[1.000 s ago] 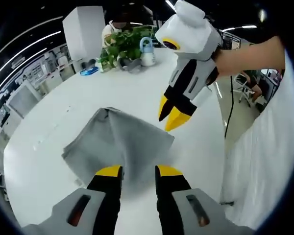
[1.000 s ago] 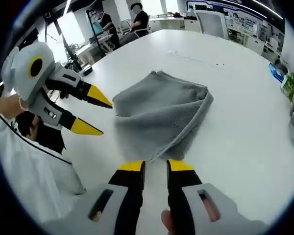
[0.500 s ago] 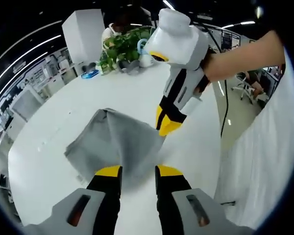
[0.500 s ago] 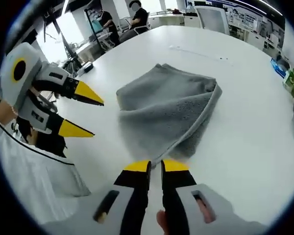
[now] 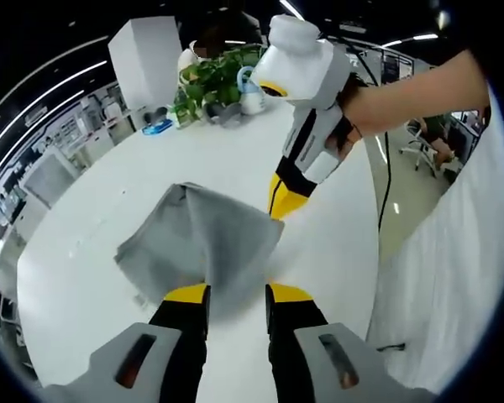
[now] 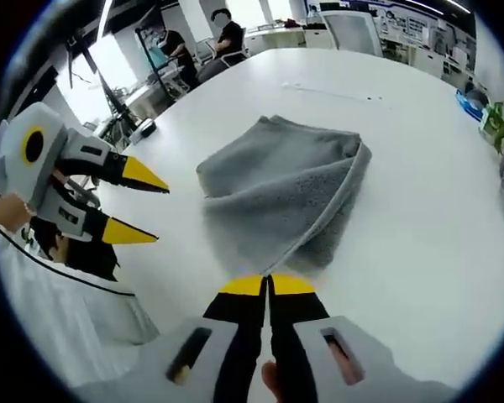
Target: Fold the towel on the table until its edges align and the towel forms a compact rectangular stack.
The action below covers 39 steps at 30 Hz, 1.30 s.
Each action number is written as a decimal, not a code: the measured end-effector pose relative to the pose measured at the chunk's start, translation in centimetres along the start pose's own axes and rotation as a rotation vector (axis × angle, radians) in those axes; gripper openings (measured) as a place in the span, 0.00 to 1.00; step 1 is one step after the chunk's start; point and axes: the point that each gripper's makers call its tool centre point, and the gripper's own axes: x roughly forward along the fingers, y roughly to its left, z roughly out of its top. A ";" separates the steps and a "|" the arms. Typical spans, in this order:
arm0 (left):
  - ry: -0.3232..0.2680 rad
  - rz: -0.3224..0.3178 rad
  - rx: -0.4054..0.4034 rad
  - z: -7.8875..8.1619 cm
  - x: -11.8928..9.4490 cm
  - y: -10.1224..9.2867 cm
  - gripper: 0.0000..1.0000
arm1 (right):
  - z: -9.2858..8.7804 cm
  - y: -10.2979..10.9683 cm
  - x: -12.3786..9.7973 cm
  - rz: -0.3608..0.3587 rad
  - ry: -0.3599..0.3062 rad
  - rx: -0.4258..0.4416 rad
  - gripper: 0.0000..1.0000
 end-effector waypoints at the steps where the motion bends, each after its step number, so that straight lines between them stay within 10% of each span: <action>1: -0.002 0.001 0.002 0.0 0.0 0.0 0.27 | 0.0 0.1 0.0 0.001 0.002 0.002 0.01; 20: -0.013 -0.003 0.018 0.3 0.1 0.4 0.27 | -0.5 0.6 1.1 0.008 0.042 0.016 0.02; 39: -0.042 -0.015 0.008 0.5 1.1 0.5 0.32 | 5.1 2.7 -1.1 0.065 -0.056 -0.009 0.00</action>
